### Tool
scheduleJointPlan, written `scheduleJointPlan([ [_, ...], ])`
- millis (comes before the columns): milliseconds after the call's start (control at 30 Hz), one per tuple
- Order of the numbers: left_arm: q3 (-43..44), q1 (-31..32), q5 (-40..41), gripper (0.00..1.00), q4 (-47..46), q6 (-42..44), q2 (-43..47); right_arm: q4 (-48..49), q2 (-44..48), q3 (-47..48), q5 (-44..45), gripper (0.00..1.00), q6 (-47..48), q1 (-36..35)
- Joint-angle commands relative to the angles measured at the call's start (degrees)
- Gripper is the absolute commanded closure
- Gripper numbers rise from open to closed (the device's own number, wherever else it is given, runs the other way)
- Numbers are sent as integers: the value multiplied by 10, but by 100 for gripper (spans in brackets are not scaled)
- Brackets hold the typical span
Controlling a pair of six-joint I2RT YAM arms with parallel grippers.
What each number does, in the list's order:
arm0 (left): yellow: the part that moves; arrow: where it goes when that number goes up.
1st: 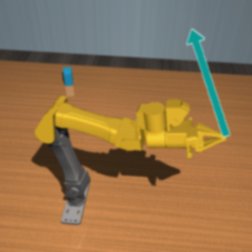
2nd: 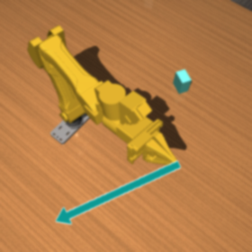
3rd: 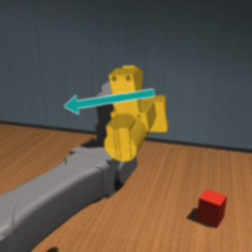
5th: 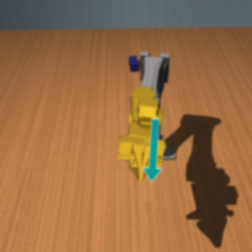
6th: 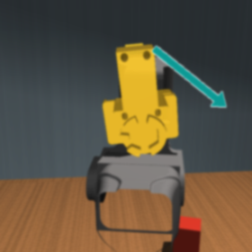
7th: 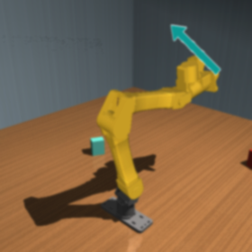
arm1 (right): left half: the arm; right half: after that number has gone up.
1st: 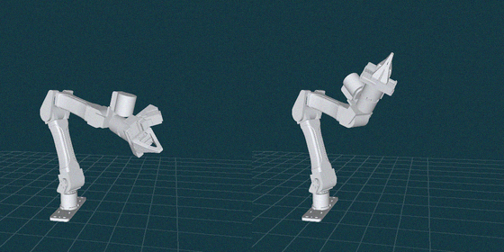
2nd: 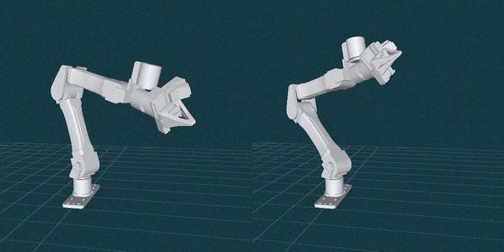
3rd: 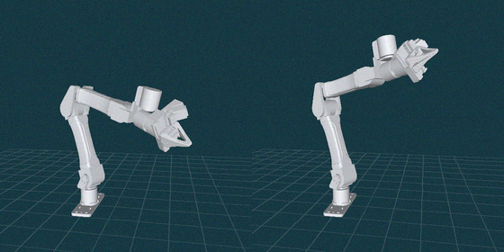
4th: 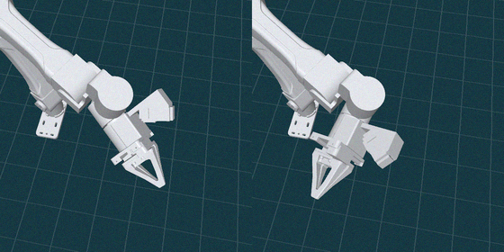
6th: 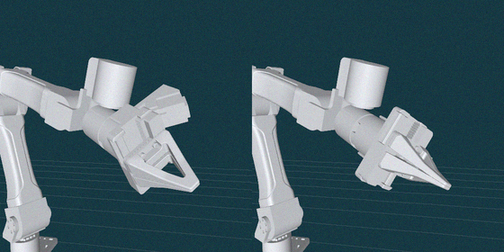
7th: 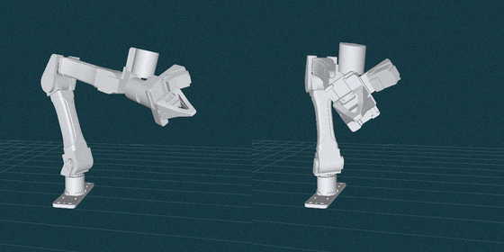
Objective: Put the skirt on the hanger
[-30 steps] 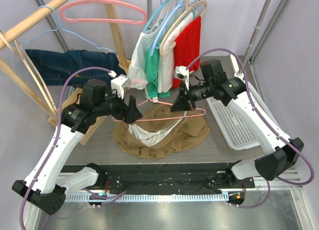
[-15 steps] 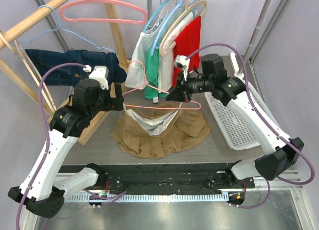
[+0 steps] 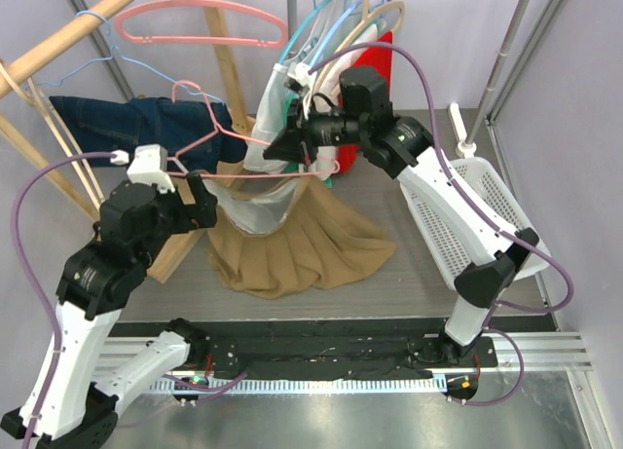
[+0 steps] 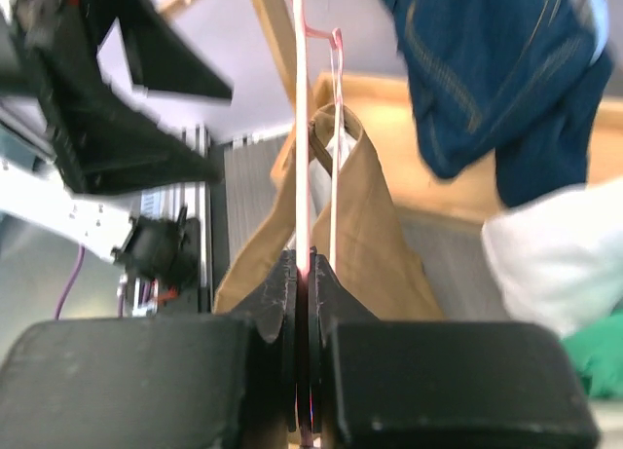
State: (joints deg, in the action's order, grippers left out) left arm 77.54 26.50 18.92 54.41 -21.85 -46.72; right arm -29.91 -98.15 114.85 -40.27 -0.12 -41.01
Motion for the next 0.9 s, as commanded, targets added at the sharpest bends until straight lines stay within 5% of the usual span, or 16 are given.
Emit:
scheduleJointPlan([
  [0,9,2,-15,0,-15,-16,27,86,-27,139,10,99,-36,-6],
  [167,-2,2,-56,0,-82,-39,51,93,-34,140,8,99,-52,-13],
  [367,-84,2,-57,0,-253,-121,98,124,3,17,42,99,-66,-44],
  [867,-137,2,-66,7,-358,-192,36,232,55,-130,85,99,-129,-83],
])
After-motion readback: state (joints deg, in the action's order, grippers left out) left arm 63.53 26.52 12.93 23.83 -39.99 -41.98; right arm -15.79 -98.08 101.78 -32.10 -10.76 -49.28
